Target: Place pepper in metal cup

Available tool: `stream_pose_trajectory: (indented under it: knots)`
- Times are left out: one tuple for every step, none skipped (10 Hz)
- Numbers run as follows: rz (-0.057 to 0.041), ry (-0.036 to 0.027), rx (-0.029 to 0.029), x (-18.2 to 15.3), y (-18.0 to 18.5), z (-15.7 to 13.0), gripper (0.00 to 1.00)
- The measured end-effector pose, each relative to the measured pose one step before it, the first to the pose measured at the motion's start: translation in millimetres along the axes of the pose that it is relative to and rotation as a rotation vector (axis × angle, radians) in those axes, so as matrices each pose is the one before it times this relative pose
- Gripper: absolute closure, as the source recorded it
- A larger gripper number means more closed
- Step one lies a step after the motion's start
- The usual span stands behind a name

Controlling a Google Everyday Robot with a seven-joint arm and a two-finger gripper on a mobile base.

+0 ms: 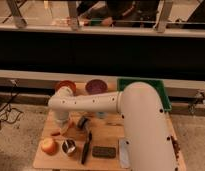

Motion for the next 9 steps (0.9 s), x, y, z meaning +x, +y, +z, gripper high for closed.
stream_pose_trajectory:
  knots:
    - [-0.01088,-0.01255,0.00222,-1.39,0.74,-0.83,0.96]
    - [-0.00045,-0.04240,0.00087,0.06,5.96,-4.09,0.96]
    - [-0.00230,-0.03667,0.00299,-1.31,5.23,-5.40,0.96]
    - [-0.00521,-0.01588,0.00356,-3.36,4.00,-5.38,0.96]
    - [-0.00182,-0.00780,0.00154,-1.70,3.56,-3.43,0.96]
    - [0.00207,-0.00404,0.00764,1.16,6.63,-7.97,0.96]
    - [0.00237,-0.00140,0.00489,1.54,4.09,-4.68,0.96]
    - [0.00353,-0.00257,0.00550,-0.07,3.00,-4.73,0.96]
    - [0.00449,-0.00133,0.00411,0.48,1.10,-2.46,0.96]
